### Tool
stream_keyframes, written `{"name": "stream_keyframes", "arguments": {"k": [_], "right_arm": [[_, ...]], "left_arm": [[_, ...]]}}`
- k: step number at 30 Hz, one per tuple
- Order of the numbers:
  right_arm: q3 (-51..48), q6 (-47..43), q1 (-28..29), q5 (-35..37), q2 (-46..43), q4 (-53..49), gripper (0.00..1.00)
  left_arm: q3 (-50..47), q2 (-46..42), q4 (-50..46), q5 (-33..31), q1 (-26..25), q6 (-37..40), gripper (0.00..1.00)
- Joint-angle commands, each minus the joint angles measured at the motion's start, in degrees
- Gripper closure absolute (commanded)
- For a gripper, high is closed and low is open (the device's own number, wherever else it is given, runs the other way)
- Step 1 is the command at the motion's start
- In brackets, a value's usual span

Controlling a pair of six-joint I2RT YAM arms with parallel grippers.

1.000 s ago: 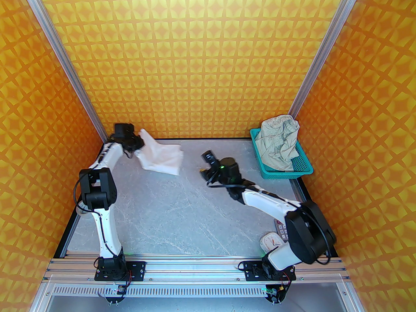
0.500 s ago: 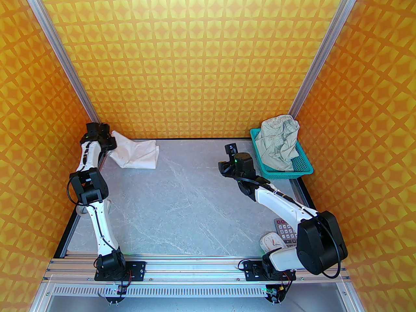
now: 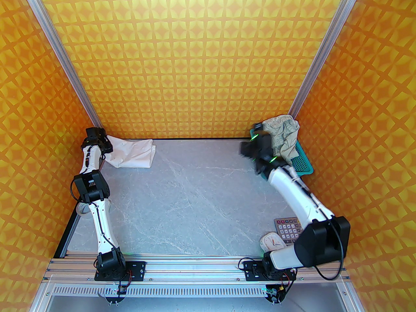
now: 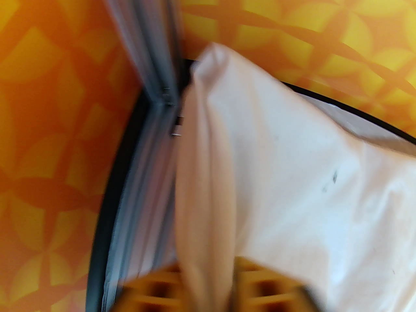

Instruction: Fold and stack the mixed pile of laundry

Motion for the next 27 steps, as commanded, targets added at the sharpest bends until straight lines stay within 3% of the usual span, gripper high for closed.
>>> {"name": "stream_keyframes", "arguments": {"k": [1,4,8,18,27], "right_arm": [[5.2,1.3,-4.8,1.7,5.9,-10.3,0.24],[10.8,3.5,-11.2,-4.6,12.4,-12.1,0.21],[18.2,5.9,-15.8,-11.2,20.5,-11.8,0.2],[32.7,14.5,-18.6,-22.2,41.1,0.7,0.18],[49.7,16.3,-18.6,-23.1,59.0,-3.6,0.19]], "left_arm": [[3.1,-1.6,-1.7,-6.5,-0.3,-3.2,0.16],[5.7,-3.4,-5.4,-8.9,-1.3,-4.2,0.02],[-1.1,-11.2,-4.3,-8.9,-2.5,-5.8,0.0],[-33.7,-33.4,7.5,4.5,-11.7,-12.8,0.02],[-53.8,-43.0,19.5,16.0,-19.4,-20.6,0.05]]}}
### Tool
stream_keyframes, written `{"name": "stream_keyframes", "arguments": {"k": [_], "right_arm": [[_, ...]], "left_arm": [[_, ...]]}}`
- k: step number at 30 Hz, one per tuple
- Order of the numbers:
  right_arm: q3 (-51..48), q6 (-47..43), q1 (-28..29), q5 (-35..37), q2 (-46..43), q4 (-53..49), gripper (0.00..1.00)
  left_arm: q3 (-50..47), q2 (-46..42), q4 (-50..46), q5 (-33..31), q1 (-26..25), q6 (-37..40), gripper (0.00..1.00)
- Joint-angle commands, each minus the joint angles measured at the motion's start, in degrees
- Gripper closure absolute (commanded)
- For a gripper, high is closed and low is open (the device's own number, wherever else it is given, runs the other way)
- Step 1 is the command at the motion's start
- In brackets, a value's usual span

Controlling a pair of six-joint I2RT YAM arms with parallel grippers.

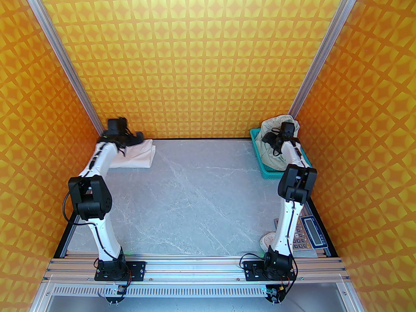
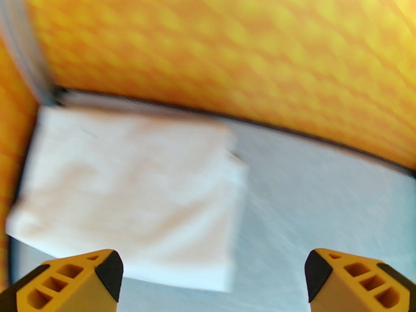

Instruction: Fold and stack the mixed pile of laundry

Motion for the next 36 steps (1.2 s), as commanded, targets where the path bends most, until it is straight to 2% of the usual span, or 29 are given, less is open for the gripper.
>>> {"name": "stream_keyframes", "arguments": {"k": [1,5,9,11,14,21,25,30,36], "right_arm": [[4.6,2.7,-0.1,-1.4,4.0,-1.8,0.22],[9.8,4.4,-0.1,-3.3,8.9,-4.0,0.42],[9.6,3.4,-0.1,-3.7,9.2,-2.2,0.82],[8.3,2.3,0.0,-4.5,7.8,-0.5,0.98],[1.9,1.1,0.0,-5.5,1.8,4.2,1.0],[-25.5,-2.3,2.3,-4.0,-22.5,20.6,1.0],[-35.9,-4.4,4.7,-3.9,-35.5,25.6,1.0],[-42.1,-7.1,8.8,-4.7,-50.5,27.1,1.0],[-41.9,-11.7,16.9,-10.3,-65.0,21.1,1.0]], "left_arm": [[-5.3,-3.6,6.2,6.4,-1.0,-4.6,0.06],[-9.0,-5.3,6.6,6.4,-2.1,-5.3,0.09],[-13.3,-7.4,8.3,6.8,-2.7,-6.9,0.1],[-15.0,-8.4,9.6,8.4,-3.2,-7.4,0.11],[-17.3,-9.5,11.4,10.6,-3.8,-8.3,0.13],[-22.6,-13.2,14.8,13.4,-5.4,-9.9,0.21],[-25.6,-16.6,16.3,14.4,-6.4,-10.2,0.21],[-27.8,-21.2,15.9,15.9,-8.0,-9.9,0.21],[-30.0,-29.2,14.7,16.4,-9.3,-9.1,0.21]]}}
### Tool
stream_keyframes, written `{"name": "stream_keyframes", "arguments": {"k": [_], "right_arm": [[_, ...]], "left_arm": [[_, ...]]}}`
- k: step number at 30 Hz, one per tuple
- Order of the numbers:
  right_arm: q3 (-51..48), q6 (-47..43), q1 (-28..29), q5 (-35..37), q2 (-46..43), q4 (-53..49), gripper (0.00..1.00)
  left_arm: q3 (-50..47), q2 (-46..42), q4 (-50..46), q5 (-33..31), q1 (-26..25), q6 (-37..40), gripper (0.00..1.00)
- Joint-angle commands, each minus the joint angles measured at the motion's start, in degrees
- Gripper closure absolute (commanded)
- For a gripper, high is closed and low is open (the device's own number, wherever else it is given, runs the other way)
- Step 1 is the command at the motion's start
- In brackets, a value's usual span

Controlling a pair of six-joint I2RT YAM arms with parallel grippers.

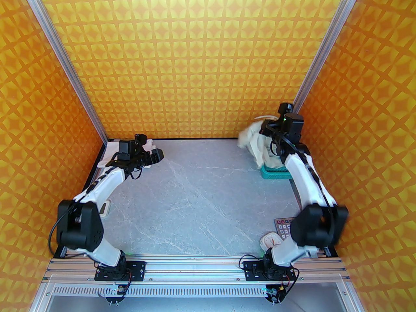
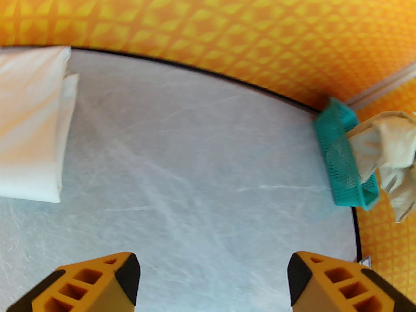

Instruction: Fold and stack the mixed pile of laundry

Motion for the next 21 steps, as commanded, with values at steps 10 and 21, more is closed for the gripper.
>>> {"name": "stream_keyframes", "arguments": {"k": [10,21], "right_arm": [[-15.8,-6.4,21.2,-14.2,-16.5,-9.4,1.0],[-29.8,-6.3,32.1,1.0,-15.6,-18.8,0.28]], "left_arm": [[-6.8,-13.5,-3.8,1.7,-0.6,1.8,0.21],[-13.8,-16.7,-11.2,1.4,-3.6,5.3,0.21]]}}
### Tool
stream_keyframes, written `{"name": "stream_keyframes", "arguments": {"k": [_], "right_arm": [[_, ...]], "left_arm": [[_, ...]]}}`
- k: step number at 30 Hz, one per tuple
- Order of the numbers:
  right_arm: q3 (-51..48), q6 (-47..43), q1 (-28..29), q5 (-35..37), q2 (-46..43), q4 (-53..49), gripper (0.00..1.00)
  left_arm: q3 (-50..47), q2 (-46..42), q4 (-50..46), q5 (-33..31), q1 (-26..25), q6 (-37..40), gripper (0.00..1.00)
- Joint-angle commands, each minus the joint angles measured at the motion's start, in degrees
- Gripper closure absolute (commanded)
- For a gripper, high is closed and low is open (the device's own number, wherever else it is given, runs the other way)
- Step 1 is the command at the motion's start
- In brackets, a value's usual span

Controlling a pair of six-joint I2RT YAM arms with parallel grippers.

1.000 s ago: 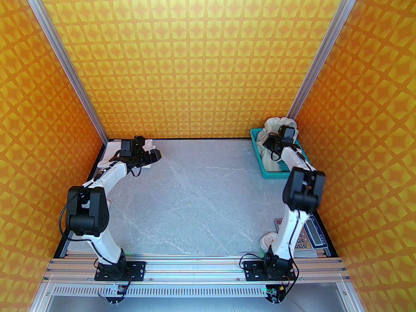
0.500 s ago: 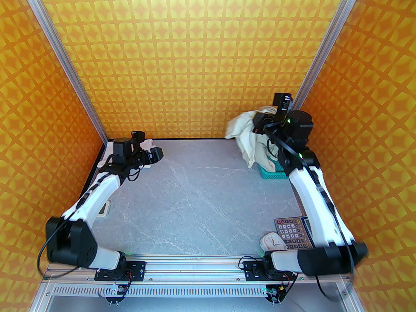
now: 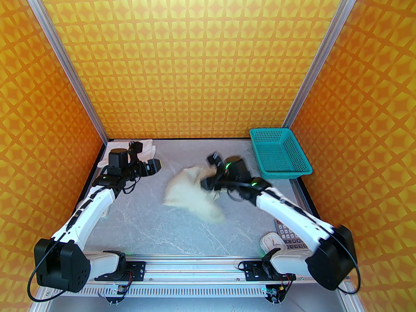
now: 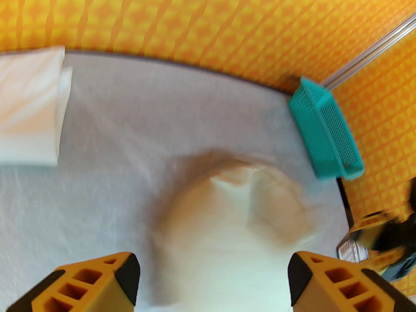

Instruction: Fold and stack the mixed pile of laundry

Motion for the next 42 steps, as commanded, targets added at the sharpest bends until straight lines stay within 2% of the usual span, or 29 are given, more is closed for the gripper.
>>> {"name": "stream_keyframes", "arguments": {"k": [1,5,8,9,10,12,15,17,20,23,25,33,35,38,41,42], "right_arm": [[3.0,-1.5,-1.2,8.7,-5.4,-4.6,0.27],[5.0,-2.6,-6.2,12.1,-5.4,-9.6,0.25],[5.0,-6.0,-6.4,15.3,-2.2,-10.9,0.25],[5.5,-5.7,-6.5,14.3,-0.4,-11.5,0.26],[5.6,-5.5,-6.3,10.3,1.2,-11.4,0.28],[3.6,-5.8,-4.4,6.6,2.8,-8.5,0.3],[1.0,-10.7,1.4,9.2,5.0,-4.7,0.28],[0.7,-11.2,2.1,8.3,7.2,-3.8,0.28],[0.9,-5.0,2.0,7.9,10.4,-3.8,0.27],[-0.5,6.3,2.0,5.3,12.1,-2.8,0.27],[-3.0,11.5,2.0,3.4,12.0,-0.9,0.27],[-11.3,20.0,-0.9,-4.2,13.8,16.2,0.28],[-10.4,20.7,-0.9,-5.4,15.8,18.9,0.34],[-8.7,21.3,-0.9,-6.2,17.2,21.1,0.47],[-6.9,20.8,-1.1,-5.9,17.2,19.8,0.72],[-6.4,20.4,-1.3,-5.4,16.6,18.7,0.8]], "left_arm": [[-2.6,-1.8,-5.2,0.3,-2.9,2.6,0.21],[-6.9,-2.5,-8.4,-3.4,-8.3,1.5,0.2],[-10.9,-3.7,-11.4,-8.6,-12.3,-0.2,0.2],[-12.4,-4.4,-12.0,-9.7,-13.3,-1.3,0.2],[-13.9,-5.3,-12.2,-10.1,-14.4,-2.2,0.2],[-16.4,-6.3,-12.0,-10.6,-17.0,-3.7,0.19],[-19.3,-5.2,-9.4,-10.7,-21.8,-6.9,0.16],[-20.4,-3.0,-6.1,-10.7,-24.8,-8.7,0.15],[-19.9,1.3,-1.5,-13.3,-29.9,-9.6,0.15],[-18.2,5.9,1.4,-15.8,-34.7,-8.3,0.14],[-15.8,9.5,0.9,-17.7,-38.0,-5.7,0.09],[-11.4,17.7,2.5,-19.3,-43.3,-0.3,0.02],[-11.3,19.7,3.5,-19.8,-43.3,-0.1,0.06],[-11.0,22.0,5.2,-21.1,-43.3,0.2,0.25],[-12.5,22.0,9.9,-22.8,-43.3,-0.6,0.56],[-13.5,21.3,12.1,-23.9,-43.3,-1.1,0.72]]}}
